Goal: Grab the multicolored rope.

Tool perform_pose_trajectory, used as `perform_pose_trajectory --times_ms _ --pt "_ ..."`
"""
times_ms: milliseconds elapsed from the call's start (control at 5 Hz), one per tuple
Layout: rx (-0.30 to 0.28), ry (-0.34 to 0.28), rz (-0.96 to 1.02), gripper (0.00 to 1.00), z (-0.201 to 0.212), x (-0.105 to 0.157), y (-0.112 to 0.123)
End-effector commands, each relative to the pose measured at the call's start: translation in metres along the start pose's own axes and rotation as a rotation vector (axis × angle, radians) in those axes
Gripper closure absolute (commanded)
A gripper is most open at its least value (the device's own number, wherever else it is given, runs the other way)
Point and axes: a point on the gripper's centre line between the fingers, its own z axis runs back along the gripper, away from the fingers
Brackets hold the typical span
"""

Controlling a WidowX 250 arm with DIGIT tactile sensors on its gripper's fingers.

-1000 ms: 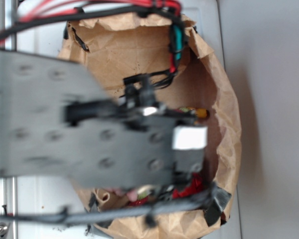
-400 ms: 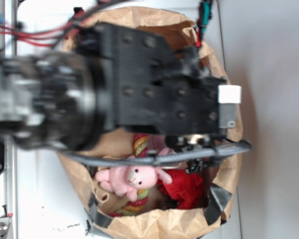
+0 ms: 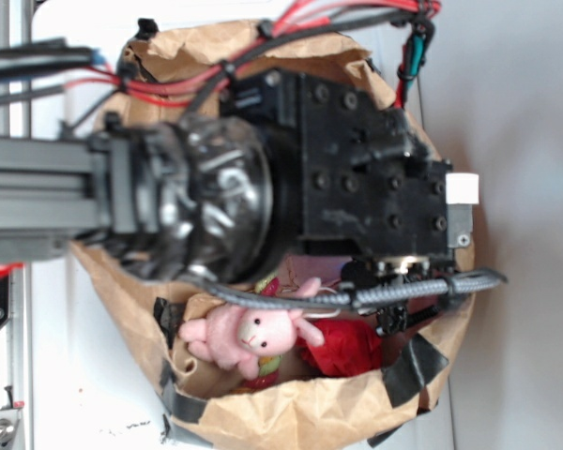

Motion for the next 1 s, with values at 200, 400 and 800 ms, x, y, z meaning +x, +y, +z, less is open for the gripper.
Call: perform_pose_trajectory --times_ms 200,400,800 --pt "-0.025 -0.049 -0.100 0.00 -0.0017 -0.0229 0.0089" --pt "-0.015 -0.048 -0.108 0.00 -0.0026 -0.0210 0.0087" --pt "0.018 -0.021 -0.106 0.00 -0.0025 -0.0185 0.0090"
